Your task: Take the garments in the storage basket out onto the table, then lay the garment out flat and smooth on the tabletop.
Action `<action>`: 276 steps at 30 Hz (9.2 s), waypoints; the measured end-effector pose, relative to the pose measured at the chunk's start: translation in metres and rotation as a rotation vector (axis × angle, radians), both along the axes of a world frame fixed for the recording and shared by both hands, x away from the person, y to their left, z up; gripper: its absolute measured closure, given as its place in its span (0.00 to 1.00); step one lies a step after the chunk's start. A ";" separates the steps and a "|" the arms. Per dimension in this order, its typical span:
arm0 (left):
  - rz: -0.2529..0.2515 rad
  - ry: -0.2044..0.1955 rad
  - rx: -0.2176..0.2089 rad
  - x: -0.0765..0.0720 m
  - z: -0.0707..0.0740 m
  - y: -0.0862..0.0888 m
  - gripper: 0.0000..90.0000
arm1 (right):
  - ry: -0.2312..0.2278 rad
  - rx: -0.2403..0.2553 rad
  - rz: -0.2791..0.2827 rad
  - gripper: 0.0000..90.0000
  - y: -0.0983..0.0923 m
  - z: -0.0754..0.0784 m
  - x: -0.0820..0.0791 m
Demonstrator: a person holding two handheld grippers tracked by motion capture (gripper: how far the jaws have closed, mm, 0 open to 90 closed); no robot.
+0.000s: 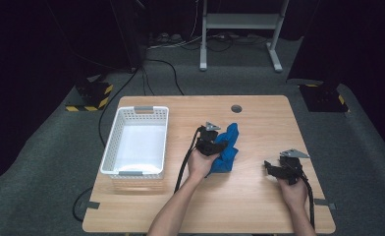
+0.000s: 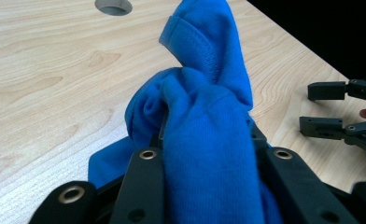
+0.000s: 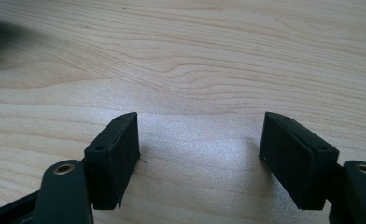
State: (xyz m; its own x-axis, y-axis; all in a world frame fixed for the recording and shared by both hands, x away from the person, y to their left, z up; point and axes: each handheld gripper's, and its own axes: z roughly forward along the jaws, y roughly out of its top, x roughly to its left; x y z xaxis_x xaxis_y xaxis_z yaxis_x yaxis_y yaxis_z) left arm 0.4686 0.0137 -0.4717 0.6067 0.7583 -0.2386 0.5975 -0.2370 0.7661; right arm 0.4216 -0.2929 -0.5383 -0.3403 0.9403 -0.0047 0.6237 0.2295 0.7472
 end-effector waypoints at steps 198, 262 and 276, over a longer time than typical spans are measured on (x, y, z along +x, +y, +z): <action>0.136 -0.048 0.032 -0.070 -0.025 0.071 0.39 | -0.001 -0.005 0.000 0.32 0.001 0.000 0.000; 0.145 -0.085 0.058 -0.074 -0.049 0.068 0.35 | -0.005 0.058 0.126 0.32 0.022 0.013 -0.001; 0.053 -0.116 0.072 -0.056 -0.034 0.039 0.53 | -0.037 0.020 0.294 0.46 0.096 0.012 -0.001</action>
State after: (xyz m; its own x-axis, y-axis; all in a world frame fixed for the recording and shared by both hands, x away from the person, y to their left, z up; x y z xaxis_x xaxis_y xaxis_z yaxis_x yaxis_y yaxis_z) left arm 0.4124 0.0527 -0.5061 0.5860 0.8024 -0.1129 0.5190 -0.2647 0.8127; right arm 0.4207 -0.1971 -0.5260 -0.5982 0.8014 -0.0046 0.5047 0.3812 0.7746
